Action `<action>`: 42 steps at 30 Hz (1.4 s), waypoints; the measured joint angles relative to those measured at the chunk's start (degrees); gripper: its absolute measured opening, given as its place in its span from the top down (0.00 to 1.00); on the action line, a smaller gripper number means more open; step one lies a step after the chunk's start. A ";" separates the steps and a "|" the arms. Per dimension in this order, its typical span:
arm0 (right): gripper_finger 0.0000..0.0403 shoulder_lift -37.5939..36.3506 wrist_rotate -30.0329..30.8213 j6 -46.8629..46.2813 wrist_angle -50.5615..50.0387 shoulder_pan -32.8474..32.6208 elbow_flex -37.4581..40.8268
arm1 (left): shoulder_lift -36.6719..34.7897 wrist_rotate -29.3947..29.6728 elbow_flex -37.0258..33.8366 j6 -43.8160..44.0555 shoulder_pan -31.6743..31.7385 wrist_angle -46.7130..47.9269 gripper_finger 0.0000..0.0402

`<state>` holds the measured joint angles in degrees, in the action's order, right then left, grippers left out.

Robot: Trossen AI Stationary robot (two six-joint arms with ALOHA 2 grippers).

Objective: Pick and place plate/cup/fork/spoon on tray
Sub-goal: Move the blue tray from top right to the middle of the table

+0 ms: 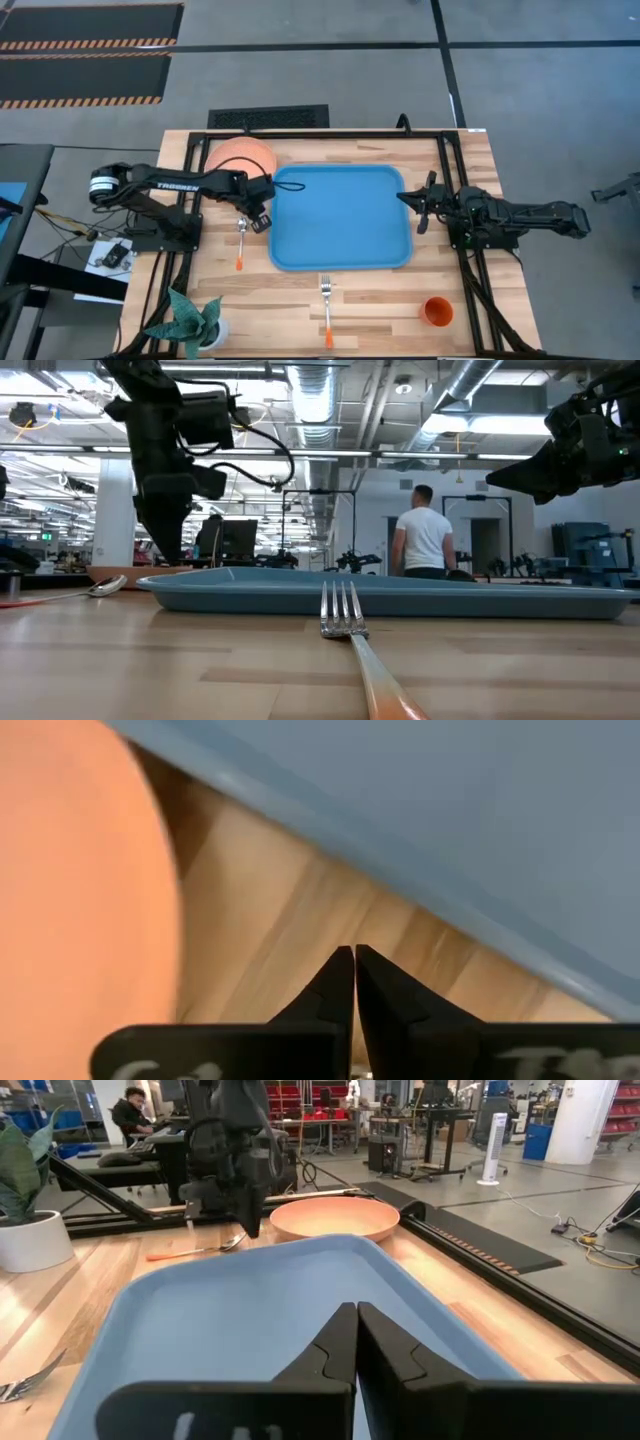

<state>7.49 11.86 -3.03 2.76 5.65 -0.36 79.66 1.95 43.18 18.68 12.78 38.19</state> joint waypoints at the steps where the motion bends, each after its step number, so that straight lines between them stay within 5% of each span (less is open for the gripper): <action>1: 0.94 0.00 0.00 0.00 0.00 0.01 -0.02 | 0.81 -0.21 -0.02 -0.01 0.00 -0.79 1.00; 20: 0.94 -0.01 -0.01 0.00 -0.13 0.00 -0.01 | 5.88 -1.08 0.22 -1.77 0.37 -9.92 1.00; 29: 0.94 0.00 -0.01 -0.01 -0.15 0.01 0.00 | -7.39 0.48 -0.72 -6.06 0.55 -13.02 1.00; 37: 0.94 -0.01 0.00 0.00 -0.15 0.00 0.00 | -17.58 -18.03 -10.86 -13.16 0.35 -32.19 1.00; 42: 0.94 0.00 0.00 0.00 -0.17 0.00 0.00 | -21.00 -10.63 -12.11 -14.38 0.46 -28.74 1.00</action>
<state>7.49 11.86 -3.03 2.59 5.65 -0.36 58.66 -8.68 31.07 4.29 13.23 9.44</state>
